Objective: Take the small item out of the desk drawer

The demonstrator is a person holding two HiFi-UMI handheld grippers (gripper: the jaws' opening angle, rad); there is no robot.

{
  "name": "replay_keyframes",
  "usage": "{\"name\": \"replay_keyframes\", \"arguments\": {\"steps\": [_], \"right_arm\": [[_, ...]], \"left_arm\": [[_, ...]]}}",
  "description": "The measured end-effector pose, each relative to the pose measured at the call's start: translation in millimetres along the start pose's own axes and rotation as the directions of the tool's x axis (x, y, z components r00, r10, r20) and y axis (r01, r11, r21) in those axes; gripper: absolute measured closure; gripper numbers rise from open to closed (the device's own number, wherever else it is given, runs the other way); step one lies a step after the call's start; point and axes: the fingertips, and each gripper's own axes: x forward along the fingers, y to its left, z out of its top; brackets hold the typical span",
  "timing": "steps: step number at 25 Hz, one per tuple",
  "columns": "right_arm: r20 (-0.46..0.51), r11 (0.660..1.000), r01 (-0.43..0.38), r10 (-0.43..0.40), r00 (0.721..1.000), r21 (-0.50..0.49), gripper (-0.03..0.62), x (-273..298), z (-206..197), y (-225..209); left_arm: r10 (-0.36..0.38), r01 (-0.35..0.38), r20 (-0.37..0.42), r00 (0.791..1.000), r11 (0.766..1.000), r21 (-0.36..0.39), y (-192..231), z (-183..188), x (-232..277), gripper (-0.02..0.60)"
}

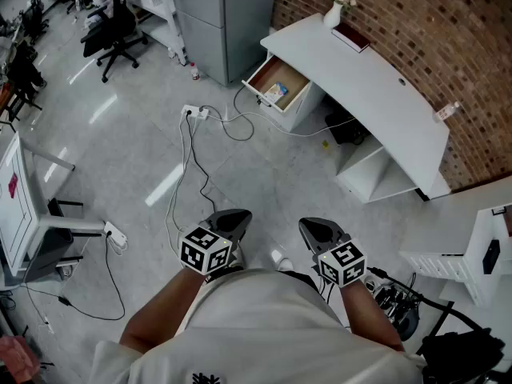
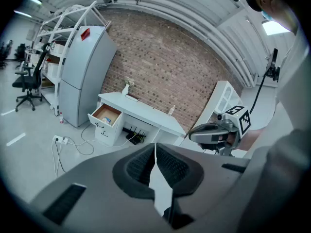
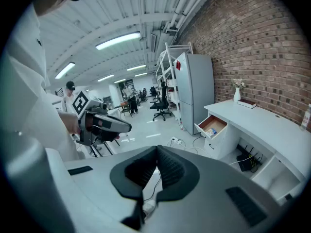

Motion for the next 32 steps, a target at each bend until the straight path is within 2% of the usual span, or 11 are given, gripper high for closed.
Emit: {"name": "replay_keyframes", "arguments": {"steps": [8,14,19,21,24,27,32], "right_arm": [[-0.014,1.000,0.018,-0.018,1.000,0.010,0.563,64,25,24],[-0.035,0.999,-0.012,0.013,0.999,0.050,0.563,90,35,0],[-0.025,0.999,-0.031,0.032,0.999,0.033,0.558,125,50,-60],[-0.020,0.998,-0.054,0.055,0.998,0.031,0.469,137,67,-93],[-0.017,0.997,-0.073,0.073,0.997,0.012,0.465,151,97,-149],[-0.003,0.997,-0.075,0.075,0.997,0.005,0.465,161,119,-203],[0.004,0.997,-0.067,0.067,0.998,0.024,0.464,170,131,-283]], "left_arm": [[-0.018,0.018,-0.031,0.999,1.000,-0.003,74,-6,-25,0.552],[-0.056,0.056,-0.037,0.998,0.998,-0.015,94,9,11,0.551],[-0.038,0.040,-0.051,0.998,0.999,0.033,121,45,64,0.551],[-0.005,0.007,-0.062,0.998,0.999,0.033,134,68,88,0.549],[0.040,-0.036,-0.083,0.996,0.998,0.059,152,107,130,0.534],[0.074,-0.063,-0.116,0.990,0.993,0.100,173,139,176,0.468],[0.115,-0.095,-0.162,0.980,0.988,0.125,204,173,257,0.437]]}}
